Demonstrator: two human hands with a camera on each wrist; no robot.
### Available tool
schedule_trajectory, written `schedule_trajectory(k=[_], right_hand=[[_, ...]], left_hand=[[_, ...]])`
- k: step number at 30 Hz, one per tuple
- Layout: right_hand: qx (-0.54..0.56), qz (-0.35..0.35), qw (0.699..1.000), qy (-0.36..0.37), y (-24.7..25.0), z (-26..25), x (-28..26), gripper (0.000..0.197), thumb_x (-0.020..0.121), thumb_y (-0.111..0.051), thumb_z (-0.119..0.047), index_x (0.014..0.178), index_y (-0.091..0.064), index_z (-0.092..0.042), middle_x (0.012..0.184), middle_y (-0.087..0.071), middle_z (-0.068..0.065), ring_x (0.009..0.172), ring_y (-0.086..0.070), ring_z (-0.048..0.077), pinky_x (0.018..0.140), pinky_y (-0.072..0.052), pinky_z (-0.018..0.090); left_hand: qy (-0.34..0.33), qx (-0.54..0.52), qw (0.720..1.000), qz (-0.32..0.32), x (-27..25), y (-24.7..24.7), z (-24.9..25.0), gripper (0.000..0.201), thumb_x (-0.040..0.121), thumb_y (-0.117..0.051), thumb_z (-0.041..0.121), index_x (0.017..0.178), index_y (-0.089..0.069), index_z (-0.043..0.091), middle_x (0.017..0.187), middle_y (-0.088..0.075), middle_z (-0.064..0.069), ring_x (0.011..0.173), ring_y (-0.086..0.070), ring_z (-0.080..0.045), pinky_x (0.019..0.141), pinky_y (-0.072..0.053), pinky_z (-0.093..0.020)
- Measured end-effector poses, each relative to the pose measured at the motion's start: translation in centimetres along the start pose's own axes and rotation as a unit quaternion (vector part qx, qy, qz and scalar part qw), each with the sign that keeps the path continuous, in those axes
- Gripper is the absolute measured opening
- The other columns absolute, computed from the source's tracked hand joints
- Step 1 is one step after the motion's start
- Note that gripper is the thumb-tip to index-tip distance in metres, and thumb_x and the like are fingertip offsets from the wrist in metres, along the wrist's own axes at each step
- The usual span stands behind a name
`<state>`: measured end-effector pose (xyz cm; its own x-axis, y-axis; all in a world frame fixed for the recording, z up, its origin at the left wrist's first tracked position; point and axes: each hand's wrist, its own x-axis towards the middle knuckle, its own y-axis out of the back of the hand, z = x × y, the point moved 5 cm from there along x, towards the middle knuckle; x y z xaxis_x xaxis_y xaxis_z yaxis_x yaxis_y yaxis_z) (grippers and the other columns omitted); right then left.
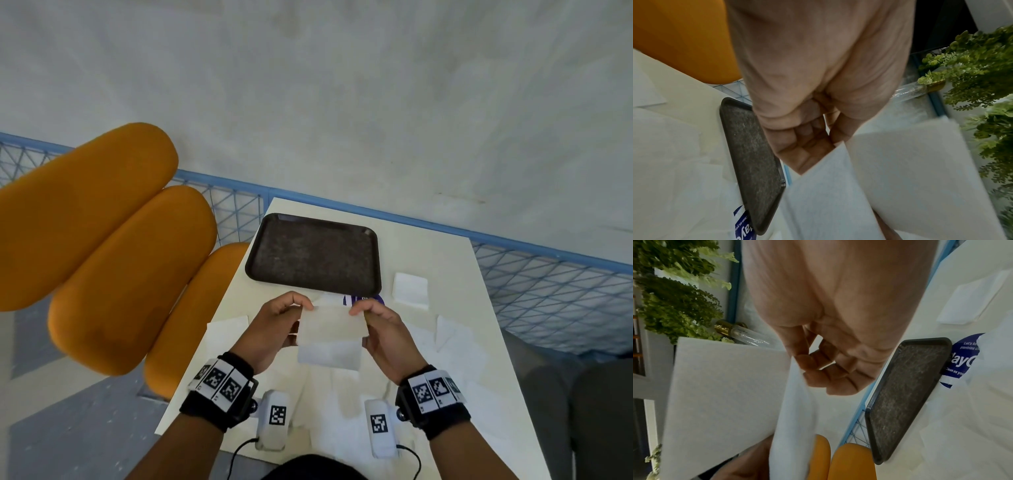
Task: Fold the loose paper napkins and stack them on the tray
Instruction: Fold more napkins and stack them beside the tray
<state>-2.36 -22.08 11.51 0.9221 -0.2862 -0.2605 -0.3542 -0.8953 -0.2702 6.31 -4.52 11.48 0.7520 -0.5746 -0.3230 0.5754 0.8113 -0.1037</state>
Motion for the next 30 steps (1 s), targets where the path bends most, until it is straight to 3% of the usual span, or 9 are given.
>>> schedule_trajectory(k=[3,8,11,14,18,21,23,26,30], right_hand=[[0.000,0.001,1.000,0.013,0.1,0.0,0.0,0.038,0.098,-0.043,0.004,0.077,-0.070,-0.013,0.088,-0.067,0.009,0.081,-0.063,0.021,0.070,-0.052,0.028],[-0.026,0.004,0.999,0.030,0.7,0.0,0.3,0.032,0.097,-0.047,0.002,0.083,-0.072,-0.011,0.088,-0.065,0.009,0.078,-0.060,0.019,0.067,-0.051,0.025],[-0.027,0.001,0.999,0.039,1.1,-0.1,0.3,0.029,0.097,-0.049,0.001,0.089,-0.074,-0.009,0.091,-0.065,0.012,0.076,-0.059,0.019,0.066,-0.050,0.024],[-0.046,-0.009,0.998,0.038,1.6,0.0,0.5,0.027,0.096,-0.047,-0.005,0.107,-0.072,-0.009,0.099,-0.069,0.010,0.082,-0.063,0.018,0.069,-0.051,0.026],[-0.076,-0.021,0.997,0.018,2.6,-0.3,1.2,0.042,0.078,-0.050,-0.021,0.116,-0.067,-0.015,0.094,-0.070,0.005,0.078,-0.061,0.018,0.066,-0.048,0.031],[-0.228,-0.024,0.972,0.059,2.4,-1.9,1.7,0.022,0.093,-0.060,-0.035,0.109,-0.072,-0.024,0.103,-0.073,-0.005,0.087,-0.064,0.008,0.073,-0.051,0.024],[-0.324,-0.039,0.940,0.097,1.7,-2.9,2.5,0.011,0.095,-0.067,-0.031,0.102,-0.074,-0.027,0.098,-0.074,-0.013,0.089,-0.066,0.003,0.076,-0.051,0.018],[-0.423,-0.055,0.894,0.137,1.0,-3.9,3.5,0.010,0.095,-0.066,-0.031,0.093,-0.075,-0.028,0.087,-0.072,-0.016,0.084,-0.066,0.004,0.077,-0.050,0.023],[-0.431,-0.080,0.885,0.158,1.7,-4.3,3.8,0.010,0.095,-0.066,-0.028,0.092,-0.074,-0.023,0.084,-0.071,-0.016,0.082,-0.065,0.003,0.074,-0.050,0.017]], left_hand=[[0.008,-0.011,1.000,0.013,-0.2,-0.2,0.3,0.023,0.107,-0.041,0.019,0.108,-0.065,0.019,0.105,-0.072,-0.002,0.099,-0.068,-0.024,0.073,-0.058,-0.028],[0.025,-0.009,0.999,0.021,-0.3,-0.9,0.5,0.027,0.104,-0.045,0.043,0.124,-0.057,0.030,0.114,-0.068,-0.002,0.102,-0.068,-0.022,0.075,-0.058,-0.027],[0.023,0.010,0.999,0.028,0.2,-1.2,0.2,0.020,0.100,-0.058,0.033,0.116,-0.066,0.024,0.113,-0.070,-0.003,0.103,-0.067,-0.024,0.082,-0.060,-0.031],[-0.004,0.047,0.998,0.042,0.7,-1.2,0.2,0.012,0.097,-0.063,0.025,0.106,-0.071,0.023,0.107,-0.071,-0.002,0.103,-0.067,-0.024,0.083,-0.060,-0.031],[-0.078,0.181,0.978,0.071,1.1,-1.2,1.2,0.009,0.095,-0.065,0.034,0.103,-0.069,0.031,0.101,-0.071,0.006,0.095,-0.067,-0.016,0.082,-0.061,-0.030],[-0.123,0.254,0.957,0.066,1.3,-1.7,2.1,0.015,0.094,-0.065,0.041,0.107,-0.066,0.034,0.099,-0.068,0.012,0.092,-0.066,-0.013,0.077,-0.059,-0.021],[-0.155,0.272,0.947,0.071,1.5,-2.2,2.8,0.015,0.094,-0.065,0.040,0.107,-0.066,0.034,0.090,-0.065,0.021,0.085,-0.064,-0.007,0.070,-0.050,-0.011],[-0.178,0.277,0.942,0.072,1.8,-3.1,3.3,0.012,0.093,-0.068,0.036,0.104,-0.067,0.033,0.070,-0.060,0.030,0.071,-0.060,0.004,0.061,-0.043,-0.005],[-0.178,0.310,0.930,0.083,2.6,-3.8,3.0,0.005,0.094,-0.064,0.041,0.094,-0.065,0.035,0.084,-0.062,0.024,0.079,-0.063,-0.003,0.064,-0.046,-0.004]])
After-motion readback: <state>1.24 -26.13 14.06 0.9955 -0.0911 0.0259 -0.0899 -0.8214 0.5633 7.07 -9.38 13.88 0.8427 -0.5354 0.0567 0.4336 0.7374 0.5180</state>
